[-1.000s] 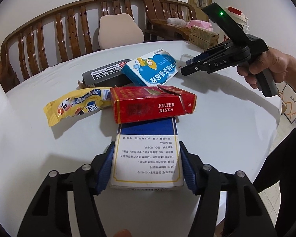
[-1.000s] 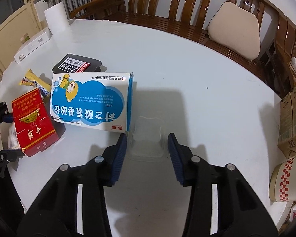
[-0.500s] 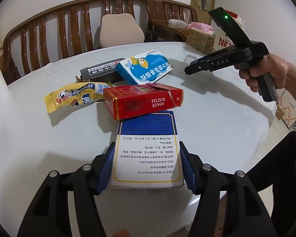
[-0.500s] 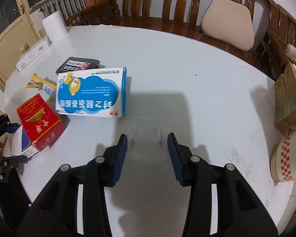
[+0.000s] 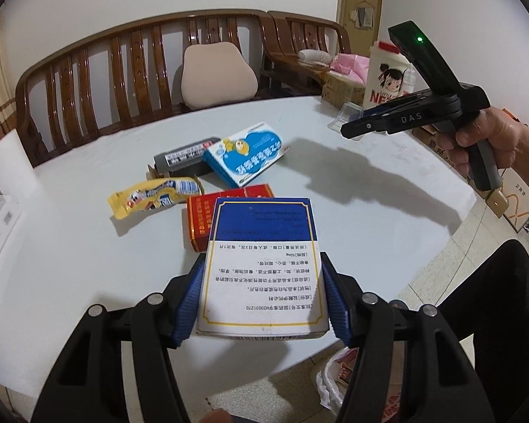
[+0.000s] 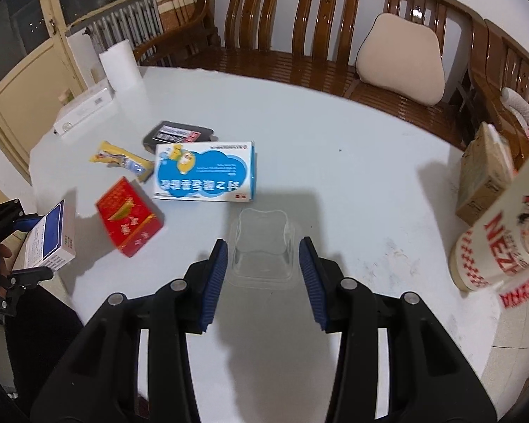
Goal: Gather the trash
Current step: 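Carry the card box and clear cup down over the trash bag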
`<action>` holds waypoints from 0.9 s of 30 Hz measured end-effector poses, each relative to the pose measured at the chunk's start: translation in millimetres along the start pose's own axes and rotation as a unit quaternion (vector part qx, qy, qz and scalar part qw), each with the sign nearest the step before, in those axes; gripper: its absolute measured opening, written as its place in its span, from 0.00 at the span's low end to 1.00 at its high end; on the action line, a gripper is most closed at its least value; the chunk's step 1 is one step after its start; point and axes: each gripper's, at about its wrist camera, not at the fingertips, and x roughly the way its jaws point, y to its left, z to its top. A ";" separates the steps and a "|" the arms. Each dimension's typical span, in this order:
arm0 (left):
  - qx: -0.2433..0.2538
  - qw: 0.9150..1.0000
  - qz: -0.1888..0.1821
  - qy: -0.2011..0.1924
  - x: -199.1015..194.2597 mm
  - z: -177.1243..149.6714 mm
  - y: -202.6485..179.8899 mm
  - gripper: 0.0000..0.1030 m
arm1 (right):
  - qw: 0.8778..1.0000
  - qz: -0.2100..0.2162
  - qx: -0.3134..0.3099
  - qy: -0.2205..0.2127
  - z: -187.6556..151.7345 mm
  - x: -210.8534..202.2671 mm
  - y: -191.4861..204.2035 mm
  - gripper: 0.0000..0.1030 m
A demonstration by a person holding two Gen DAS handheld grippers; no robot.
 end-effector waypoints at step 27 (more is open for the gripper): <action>-0.050 0.998 0.016 -0.040 -104.4 -9.8 -105.2 0.57 | 0.995 0.038 -0.030 -0.091 -98.9 -193.0 63.5 0.40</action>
